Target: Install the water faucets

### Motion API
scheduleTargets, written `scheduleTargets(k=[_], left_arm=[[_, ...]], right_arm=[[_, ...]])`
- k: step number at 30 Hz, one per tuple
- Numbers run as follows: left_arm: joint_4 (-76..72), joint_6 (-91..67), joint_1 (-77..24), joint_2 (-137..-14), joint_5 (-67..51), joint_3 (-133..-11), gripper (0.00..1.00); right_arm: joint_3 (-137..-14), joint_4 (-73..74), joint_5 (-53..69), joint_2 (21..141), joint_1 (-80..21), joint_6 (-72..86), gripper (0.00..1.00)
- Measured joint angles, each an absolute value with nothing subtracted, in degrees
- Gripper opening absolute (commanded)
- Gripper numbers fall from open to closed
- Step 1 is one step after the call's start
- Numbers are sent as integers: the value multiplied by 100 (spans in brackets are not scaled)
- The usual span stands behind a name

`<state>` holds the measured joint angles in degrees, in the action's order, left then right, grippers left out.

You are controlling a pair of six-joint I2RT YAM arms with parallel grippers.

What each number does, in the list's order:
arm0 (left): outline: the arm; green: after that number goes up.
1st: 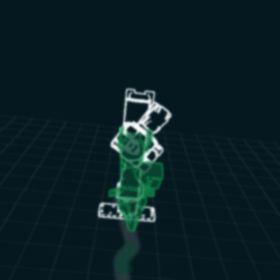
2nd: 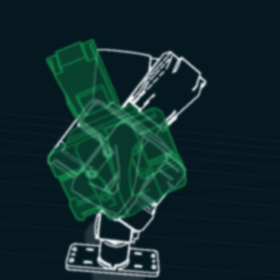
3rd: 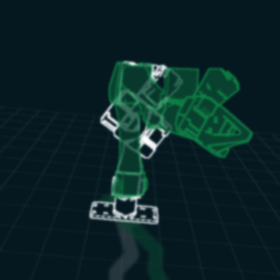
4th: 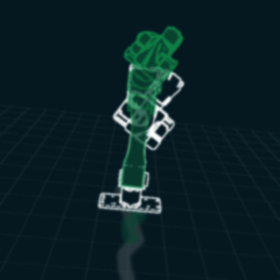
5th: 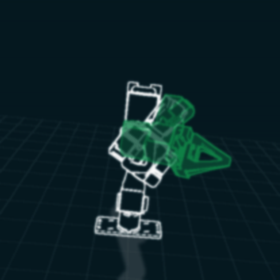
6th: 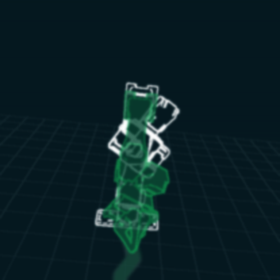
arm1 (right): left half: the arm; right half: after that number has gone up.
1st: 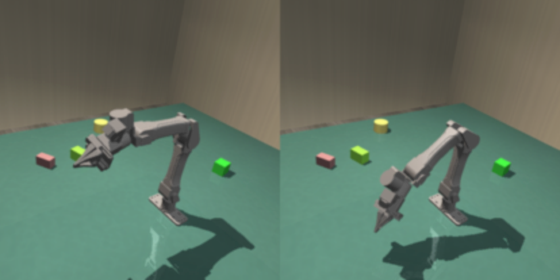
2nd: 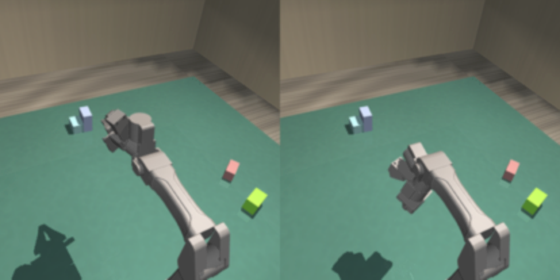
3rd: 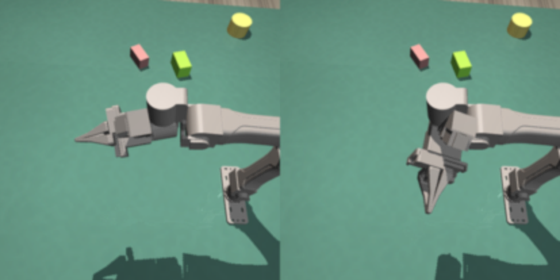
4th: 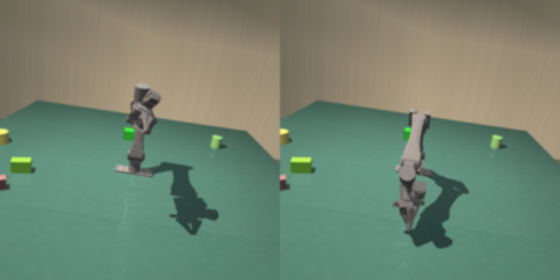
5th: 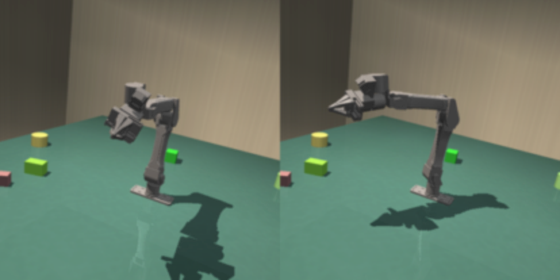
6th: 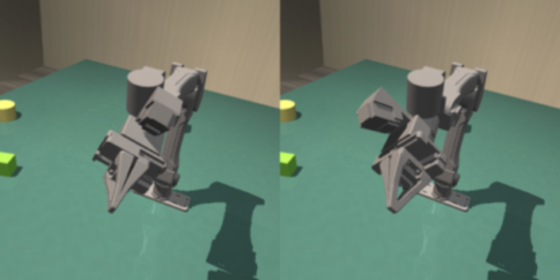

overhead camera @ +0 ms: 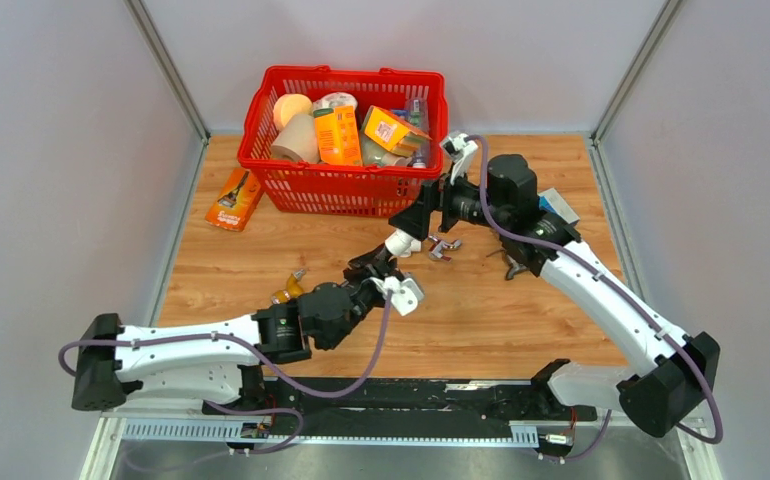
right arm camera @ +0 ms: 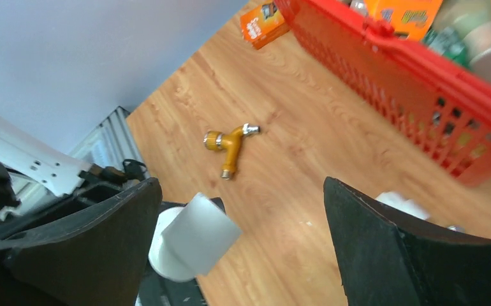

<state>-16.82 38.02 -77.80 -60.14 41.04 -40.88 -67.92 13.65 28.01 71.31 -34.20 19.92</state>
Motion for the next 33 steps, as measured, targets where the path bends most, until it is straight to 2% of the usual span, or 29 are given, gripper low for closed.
scheduleTargets(k=[6, 11, 18, 23, 29, 31, 33], left_arm=[[-45, 2556, -6744, -5282, 1916, -4117, 0], [843, 1852, -5828, -5087, -34, -4300, 0], [991, 1205, -5048, -5087, -2322, -4635, 0], [814, 875, -4757, -5179, -3343, -4790, 0], [692, 666, -4687, -5468, -4036, -5039, 0], [676, 624, -4687, -5559, -4204, -5111, 0], [663, 611, -4687, -5618, -4320, -5164, 0]], right_arm=[[-6643, 1269, 2860, 6543, -3389, 775, 100], [-6263, 1203, 3476, 5850, -3387, -281, 100], [-5714, 1103, 4847, 5419, -3389, -1474, 98], [-5378, 1175, 5400, 5384, -3411, -2003, 96], [-5358, 1175, 5747, 5422, -3479, -2274, 88], [-5365, 1177, 5837, 5489, -3500, -2307, 81], [-5380, 1190, 5935, 5607, -3529, -2333, 70]])
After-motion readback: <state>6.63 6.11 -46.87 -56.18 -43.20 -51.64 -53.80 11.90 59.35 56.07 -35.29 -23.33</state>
